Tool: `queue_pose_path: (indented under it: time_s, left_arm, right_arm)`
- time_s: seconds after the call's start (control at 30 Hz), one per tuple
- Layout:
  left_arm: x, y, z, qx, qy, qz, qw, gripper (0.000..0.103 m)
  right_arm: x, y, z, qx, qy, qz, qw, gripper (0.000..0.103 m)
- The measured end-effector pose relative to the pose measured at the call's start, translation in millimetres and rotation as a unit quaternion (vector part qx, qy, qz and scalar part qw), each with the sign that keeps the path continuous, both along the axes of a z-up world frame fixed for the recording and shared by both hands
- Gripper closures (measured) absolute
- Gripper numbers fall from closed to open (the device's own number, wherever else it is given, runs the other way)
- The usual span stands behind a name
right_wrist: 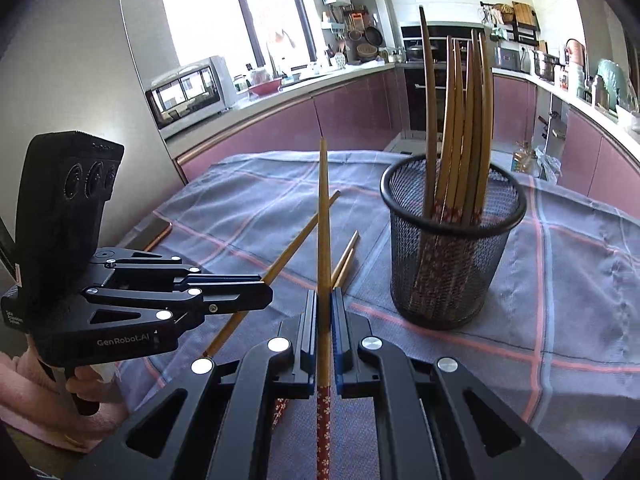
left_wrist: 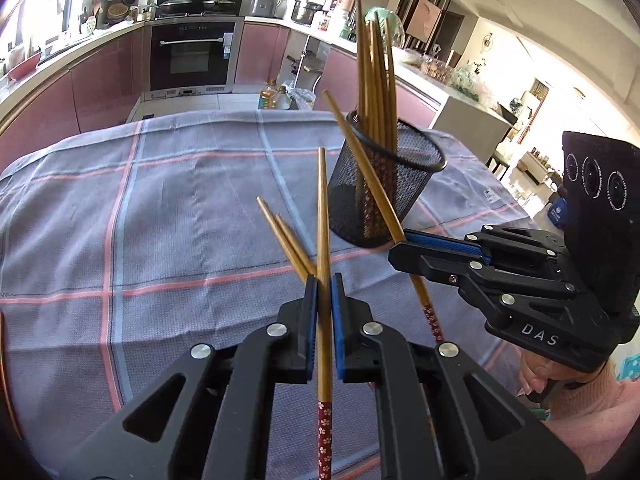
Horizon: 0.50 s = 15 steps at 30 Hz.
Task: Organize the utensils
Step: 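Lift both held chopsticks upright and carry them over the mesh cup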
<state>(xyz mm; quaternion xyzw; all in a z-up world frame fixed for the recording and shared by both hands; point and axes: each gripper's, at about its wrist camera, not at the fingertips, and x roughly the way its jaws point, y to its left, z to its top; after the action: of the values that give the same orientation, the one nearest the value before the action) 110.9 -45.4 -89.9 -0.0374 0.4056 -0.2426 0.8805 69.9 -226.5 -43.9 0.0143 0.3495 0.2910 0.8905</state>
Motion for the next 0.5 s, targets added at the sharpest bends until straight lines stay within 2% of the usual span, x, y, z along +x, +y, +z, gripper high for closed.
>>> queue_pose_path:
  time_s: [0.5]
  left_arm:
    - [-14.0, 8.5, 38.7, -0.038, -0.032, -0.015, 0.9986, 0.095]
  right_arm:
    - [-4.2, -19.8, 21.8, 0.028, -0.028, -0.020, 0.999, 0.097]
